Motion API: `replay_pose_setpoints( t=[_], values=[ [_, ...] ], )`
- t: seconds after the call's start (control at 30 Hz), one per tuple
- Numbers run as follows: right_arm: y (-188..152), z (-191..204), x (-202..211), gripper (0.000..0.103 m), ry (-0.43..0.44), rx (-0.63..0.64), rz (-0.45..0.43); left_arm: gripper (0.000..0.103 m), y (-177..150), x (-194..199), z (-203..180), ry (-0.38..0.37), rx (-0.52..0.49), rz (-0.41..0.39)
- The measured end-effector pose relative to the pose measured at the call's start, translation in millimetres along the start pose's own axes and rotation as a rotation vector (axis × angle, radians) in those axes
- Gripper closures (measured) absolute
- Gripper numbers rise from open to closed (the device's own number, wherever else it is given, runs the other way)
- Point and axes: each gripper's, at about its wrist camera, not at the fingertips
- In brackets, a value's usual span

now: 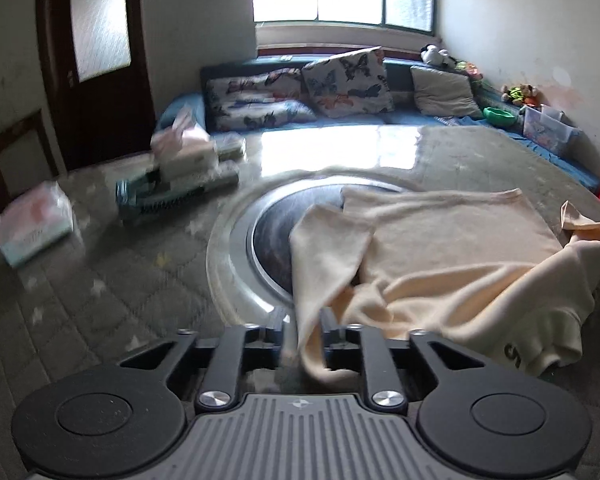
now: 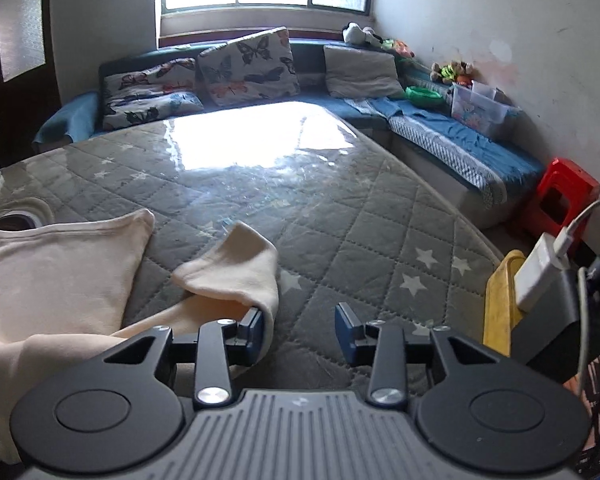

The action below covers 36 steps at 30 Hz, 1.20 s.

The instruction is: Fold clothes

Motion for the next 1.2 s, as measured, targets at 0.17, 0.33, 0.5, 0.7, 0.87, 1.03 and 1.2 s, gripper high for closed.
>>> replay_pose_setpoints(
  t=[0.17,0.33,0.5,0.7,0.87,1.03,1.2],
  values=[
    [8,12,12,0.057,0.015,0.026,-0.039,0.069,13,-18,-14,0.008,-0.090,-0.025],
    [14,28,10,0.052,0.032,0.085,-0.050,0.068,14,-41,-17,0.016,-0.119,0.000],
    [11,38,-4,0.052,0.055,0.127,-0.005,0.071,14,-64,-19,0.025,-0.149,0.026],
    [0,35,-22,0.052,0.029,0.131,0.048,0.096,12,-83,-11,0.043,-0.141,0.055],
    [-3,24,-27,0.052,-0.007,0.093,0.039,0.097,2,-69,29,0.088,0.014,0.070],
    [-1,14,-25,0.052,-0.070,0.057,0.022,0.097,-9,-56,70,0.133,0.169,0.084],
    [-1,2,-21,0.052,-0.146,0.022,0.017,0.093,-26,-40,89,0.184,0.230,0.119]
  ],
)
Point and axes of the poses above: each gripper's, at about its wrist camera, not at the fingertips, and x roughly against the way its jaws point, z to its left, y to its top, and after that the axes turned 5 degrees about y, right-handed
